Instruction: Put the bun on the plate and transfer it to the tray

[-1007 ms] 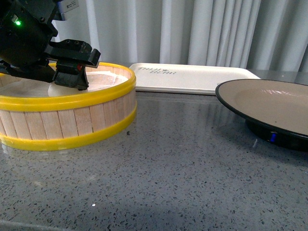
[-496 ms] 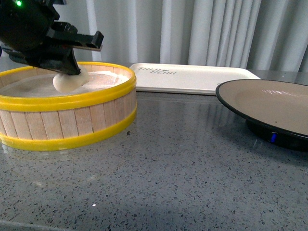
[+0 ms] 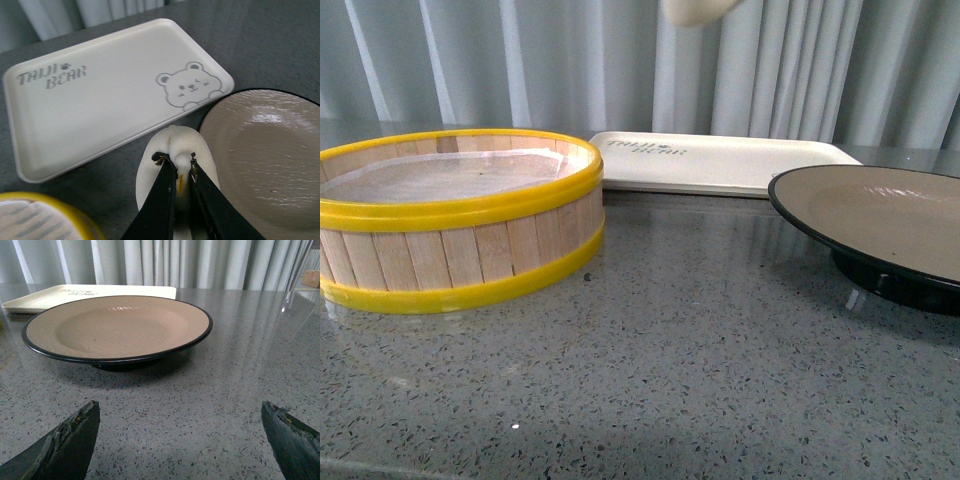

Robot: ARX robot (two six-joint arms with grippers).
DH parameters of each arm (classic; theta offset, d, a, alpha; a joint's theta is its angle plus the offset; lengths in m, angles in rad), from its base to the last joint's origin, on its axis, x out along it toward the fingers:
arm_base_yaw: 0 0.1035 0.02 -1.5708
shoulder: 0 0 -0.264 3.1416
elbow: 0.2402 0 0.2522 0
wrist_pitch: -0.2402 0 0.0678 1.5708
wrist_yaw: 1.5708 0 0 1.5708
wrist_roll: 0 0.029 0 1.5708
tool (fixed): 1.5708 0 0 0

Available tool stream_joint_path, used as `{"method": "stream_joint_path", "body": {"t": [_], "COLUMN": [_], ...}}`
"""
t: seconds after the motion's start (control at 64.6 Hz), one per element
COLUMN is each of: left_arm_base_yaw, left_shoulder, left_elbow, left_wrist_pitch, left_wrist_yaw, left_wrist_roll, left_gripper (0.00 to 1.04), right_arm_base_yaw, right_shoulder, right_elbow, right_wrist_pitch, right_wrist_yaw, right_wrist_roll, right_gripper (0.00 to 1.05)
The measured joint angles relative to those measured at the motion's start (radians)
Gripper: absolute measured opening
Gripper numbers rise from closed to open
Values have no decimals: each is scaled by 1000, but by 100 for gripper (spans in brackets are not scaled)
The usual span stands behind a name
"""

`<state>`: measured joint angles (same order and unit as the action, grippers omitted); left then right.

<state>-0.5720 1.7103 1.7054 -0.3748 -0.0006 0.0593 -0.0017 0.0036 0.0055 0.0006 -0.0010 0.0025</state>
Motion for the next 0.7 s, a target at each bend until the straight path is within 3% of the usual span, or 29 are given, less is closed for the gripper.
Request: {"method": "stream_joint_path", "body": {"t": [0.31, 0.697], "left_arm_base_yaw": [-178, -293], "left_shoulder": [121, 259], "left_elbow": [14, 94], "left_wrist_pitch": [37, 56], "left_wrist_yaw": [-38, -74], "left_wrist_roll": [43, 90], "left_gripper": [5, 5], "right_arm_base_yaw": [0, 0], "right_shoulder": [0, 0], "right_elbow": [0, 0], "right_wrist_pitch": [0, 0], "right_wrist_yaw": [0, 0], "right_wrist_roll": [0, 0], "right_gripper": [96, 96]}}
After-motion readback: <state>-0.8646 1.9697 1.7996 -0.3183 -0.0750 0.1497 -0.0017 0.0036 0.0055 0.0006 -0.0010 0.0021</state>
